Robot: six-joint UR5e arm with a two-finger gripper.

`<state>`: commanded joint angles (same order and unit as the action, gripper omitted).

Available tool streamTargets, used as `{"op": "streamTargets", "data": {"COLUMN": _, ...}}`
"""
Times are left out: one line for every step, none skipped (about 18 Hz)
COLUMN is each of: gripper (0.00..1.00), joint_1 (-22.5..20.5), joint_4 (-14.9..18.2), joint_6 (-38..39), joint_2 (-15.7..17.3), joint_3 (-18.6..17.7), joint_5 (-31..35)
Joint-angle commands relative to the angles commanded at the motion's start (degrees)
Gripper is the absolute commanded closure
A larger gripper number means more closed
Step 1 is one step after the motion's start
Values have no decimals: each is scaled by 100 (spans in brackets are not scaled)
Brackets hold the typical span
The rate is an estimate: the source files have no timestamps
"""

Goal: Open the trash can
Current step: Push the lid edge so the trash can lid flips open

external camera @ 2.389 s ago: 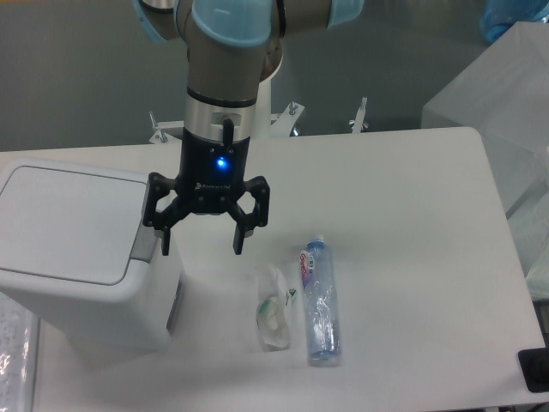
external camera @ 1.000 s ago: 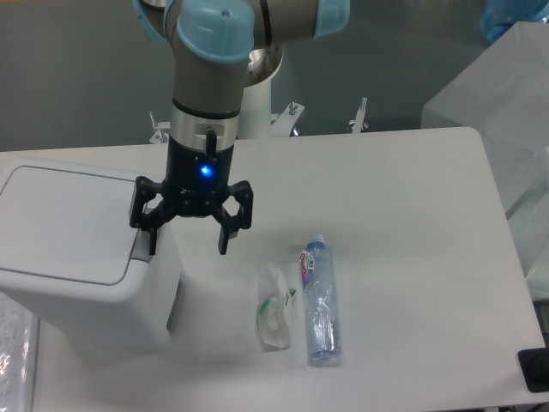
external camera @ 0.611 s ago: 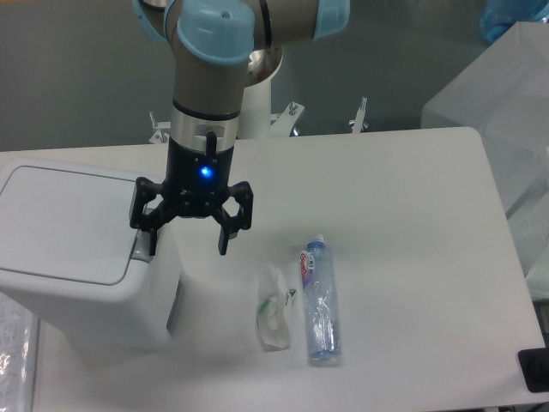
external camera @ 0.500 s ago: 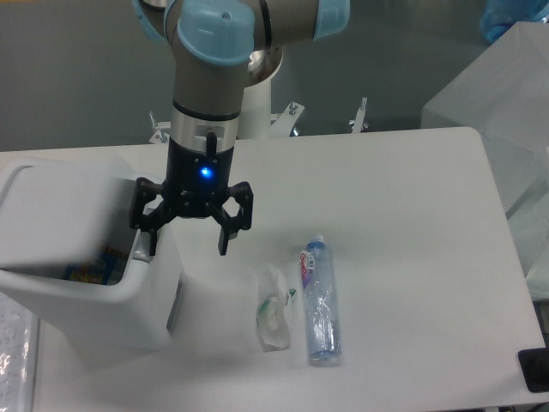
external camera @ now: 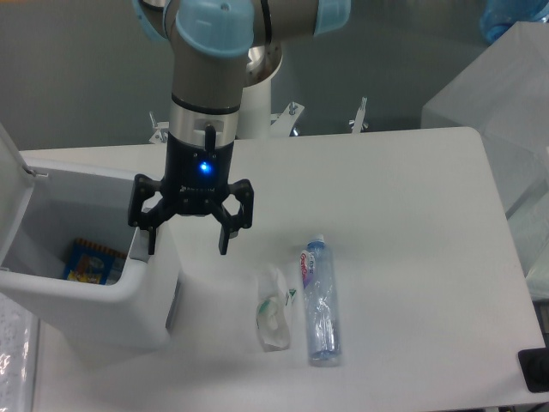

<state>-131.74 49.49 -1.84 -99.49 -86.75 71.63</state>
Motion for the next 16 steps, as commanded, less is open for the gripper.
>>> {"op": "streamTargets", "data": {"gripper": 0, "joint_1": -35, "joint_4": -80, "joint_6": -35, "joint_2": -9, "joint_3": 61, "joint_5": 70}}
{"op": "streamTargets", "data": {"gripper": 0, "joint_1": -105, "joint_4": -89, "joint_6": -140, "joint_2": -9, "joint_3": 123, "joint_5": 253}}
{"op": "streamTargets", "data": {"gripper": 0, "joint_1": -202, "joint_4": -89, "joint_6": -254, "joint_2": -18, "joint_3": 158, "joint_5": 542}}
{"op": "streamTargets", "data": {"gripper": 0, "joint_1": -316, "joint_4": -80, "joint_6": -368, "joint_2": -52, "joint_3": 228, "joint_5": 797}}
{"op": "streamTargets", "data": {"gripper": 0, "joint_1": -378, "joint_4": -89, "joint_6": -508, "joint_2": -105, "joint_3": 299, "joint_5": 965}}
{"op": "streamTargets", "data": {"gripper": 0, "joint_1": -422, "joint_4": -80, "joint_6": -753, "joint_2": -210, "joint_3": 378, "joint_5": 1089}}
{"op": "streamTargets", "data": {"gripper": 0, "joint_1": -527, "joint_4": -37, "joint_6": -982, "joint_2": -246, "joint_3": 431, "joint_5": 1212}}
{"op": "streamTargets", "data": {"gripper": 0, "joint_1": -571, "joint_4": -10, "joint_6": -1219, "joint_2": -255, "joint_3": 440, "joint_5": 1370}}
{"op": "streamTargets", "data": {"gripper": 0, "joint_1": -589, "joint_4": 16, "joint_6": -1509, "joint_2": -255, "joint_3": 431, "joint_5": 1615}}
{"op": "streamTargets", "data": {"gripper": 0, "joint_1": -633, "joint_4": 51, "joint_6": -1808, "joint_2": -238, "joint_3": 414, "joint_5": 1826}}
{"op": "streamTargets", "data": {"gripper": 0, "joint_1": -668, "joint_4": 95, "joint_6": -2080, "joint_2": -237, "joint_3": 388, "joint_5": 1959}}
{"op": "streamTargets", "data": {"gripper": 0, "joint_1": -729, "joint_4": 182, "joint_6": -2309, "joint_2": -229, "joint_3": 387, "joint_5": 2030}}
{"op": "streamTargets", "data": {"gripper": 0, "joint_1": -808, "joint_4": 296, "joint_6": -2538, "joint_2": -211, "joint_3": 379, "joint_5": 2048}}
{"op": "streamTargets", "data": {"gripper": 0, "joint_1": -879, "joint_4": 411, "joint_6": -2758, "joint_2": -202, "joint_3": 378, "joint_5": 2057}}
{"op": "streamTargets", "data": {"gripper": 0, "joint_1": -914, "joint_4": 508, "joint_6": -2969, "joint_2": -202, "joint_3": 370, "joint_5": 2057}}
{"op": "streamTargets", "data": {"gripper": 0, "joint_1": -932, "joint_4": 561, "joint_6": -3153, "joint_2": -194, "joint_3": 352, "joint_5": 2066}}
